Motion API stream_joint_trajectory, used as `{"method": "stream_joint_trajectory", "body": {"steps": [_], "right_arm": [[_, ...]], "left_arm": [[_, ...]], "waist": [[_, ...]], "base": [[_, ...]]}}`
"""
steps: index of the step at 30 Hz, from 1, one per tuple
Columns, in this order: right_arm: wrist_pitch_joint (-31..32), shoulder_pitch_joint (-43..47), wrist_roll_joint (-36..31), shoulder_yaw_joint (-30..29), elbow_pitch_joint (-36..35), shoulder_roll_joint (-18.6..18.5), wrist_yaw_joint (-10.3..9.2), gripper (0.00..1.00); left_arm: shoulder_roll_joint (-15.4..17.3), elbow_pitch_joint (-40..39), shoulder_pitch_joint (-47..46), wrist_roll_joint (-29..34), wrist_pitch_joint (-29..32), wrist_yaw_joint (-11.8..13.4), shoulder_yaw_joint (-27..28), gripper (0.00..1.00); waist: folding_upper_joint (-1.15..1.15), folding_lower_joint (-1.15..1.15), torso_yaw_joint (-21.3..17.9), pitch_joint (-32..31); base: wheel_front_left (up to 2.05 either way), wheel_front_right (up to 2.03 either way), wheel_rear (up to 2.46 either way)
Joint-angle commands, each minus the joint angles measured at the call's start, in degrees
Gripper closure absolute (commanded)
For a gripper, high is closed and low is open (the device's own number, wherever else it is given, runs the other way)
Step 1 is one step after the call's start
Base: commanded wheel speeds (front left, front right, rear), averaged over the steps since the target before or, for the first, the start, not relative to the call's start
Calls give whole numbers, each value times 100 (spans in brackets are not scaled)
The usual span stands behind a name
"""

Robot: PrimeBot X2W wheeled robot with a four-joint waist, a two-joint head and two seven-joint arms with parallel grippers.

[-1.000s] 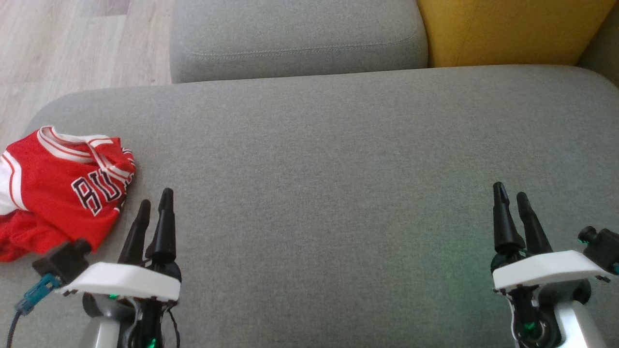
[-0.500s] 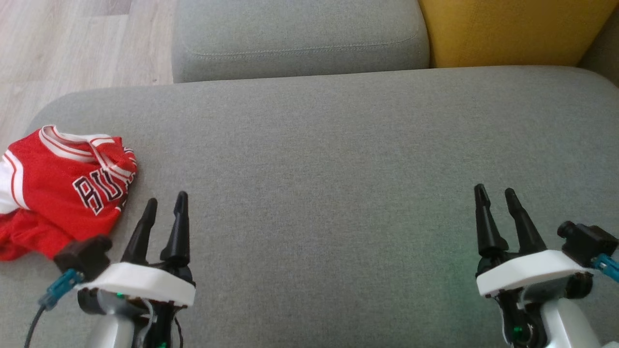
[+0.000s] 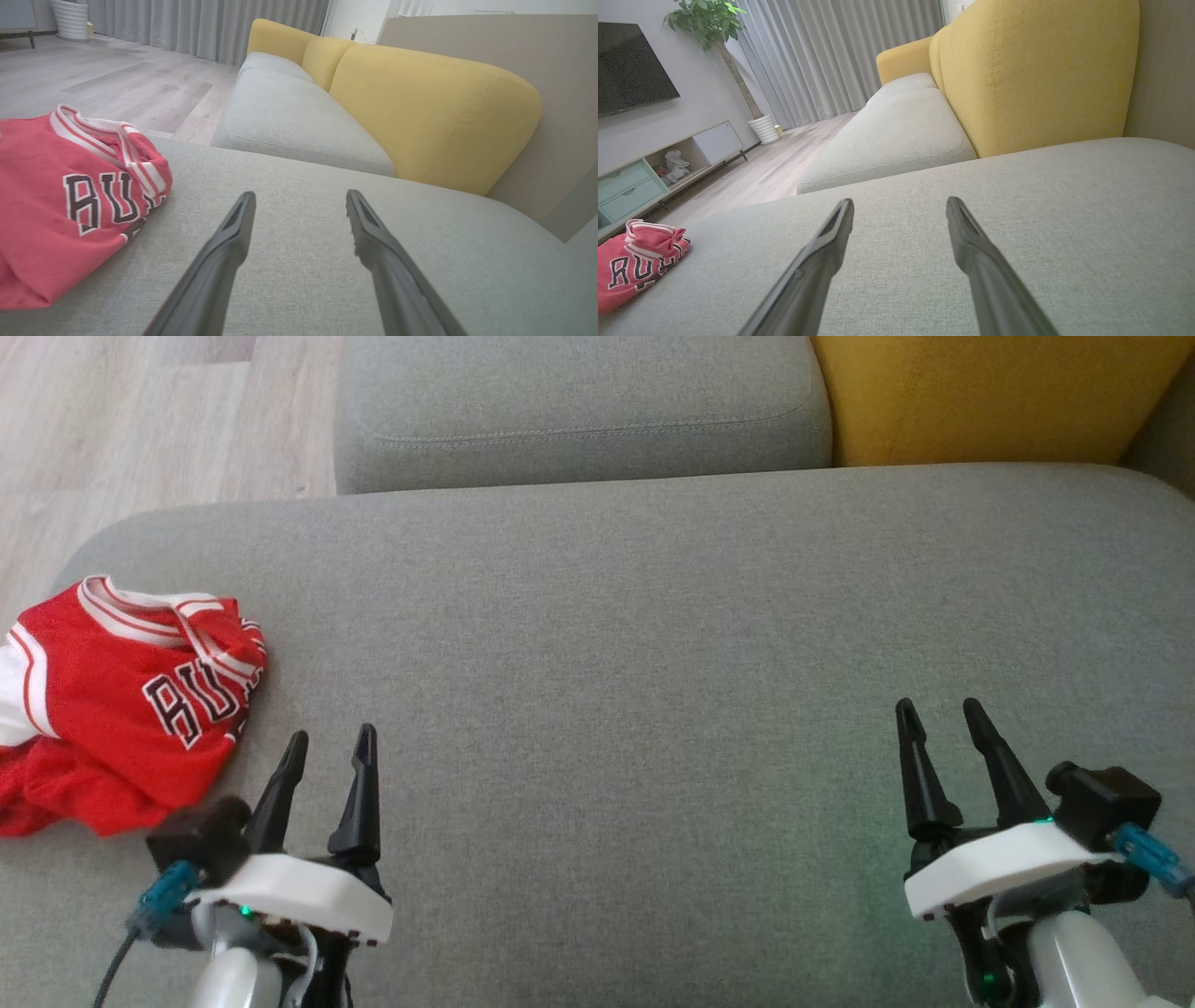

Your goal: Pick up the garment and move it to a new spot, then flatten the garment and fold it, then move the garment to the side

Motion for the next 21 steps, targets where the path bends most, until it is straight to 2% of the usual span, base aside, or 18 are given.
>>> {"method": "stream_joint_trajectory", "body": {"steps": [1, 21], "right_arm": [[-87, -269, -217, 126, -185, 0, 35, 0], [-205, -213, -1398, 203, -120, 117, 43, 0]], "left_arm": [[129, -153, -359, 219, -95, 38, 121, 0], [154, 175, -408, 1435, -432, 241, -45, 0]], "waist": [[0, 0, 2, 5], [0, 0, -3, 42]], "base": [[0, 0, 0], [0, 0, 0]]}}
